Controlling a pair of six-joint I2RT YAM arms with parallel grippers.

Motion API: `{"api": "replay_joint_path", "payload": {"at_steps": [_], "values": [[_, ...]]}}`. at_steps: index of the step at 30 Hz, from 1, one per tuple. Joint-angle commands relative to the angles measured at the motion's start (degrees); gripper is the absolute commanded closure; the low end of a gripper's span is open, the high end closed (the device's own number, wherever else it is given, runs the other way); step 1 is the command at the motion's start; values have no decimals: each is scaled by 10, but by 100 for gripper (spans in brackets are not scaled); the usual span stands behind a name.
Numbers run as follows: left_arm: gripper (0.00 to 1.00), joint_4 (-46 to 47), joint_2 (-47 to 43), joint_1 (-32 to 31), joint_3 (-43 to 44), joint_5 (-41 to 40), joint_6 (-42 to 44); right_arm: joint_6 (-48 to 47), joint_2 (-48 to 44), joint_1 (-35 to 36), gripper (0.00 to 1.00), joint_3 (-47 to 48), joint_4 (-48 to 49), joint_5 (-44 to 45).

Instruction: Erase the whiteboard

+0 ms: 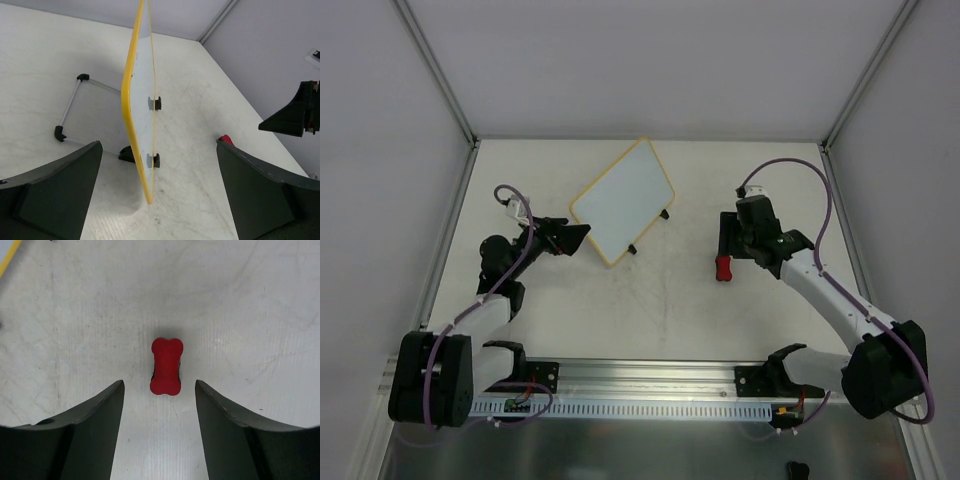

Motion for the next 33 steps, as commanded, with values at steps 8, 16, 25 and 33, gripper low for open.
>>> {"api": "replay_joint_path", "payload": {"at_steps": [8,16,25,33], "values": [[1,-208,-267,-3,-88,-166,-19,-29,-155,-2,27,-120,89,-36],[1,-364,-386,-6,-91,-223,2,-58,-272,-2,14,-216,155,-59],[1,-451,-489,-8,-124,-260,32,-49,-321,-2,11,-326,272,-87],[1,-450,-482,-10,-127,-263,45,-50,-309,-2,10,-330,288,-99]]}}
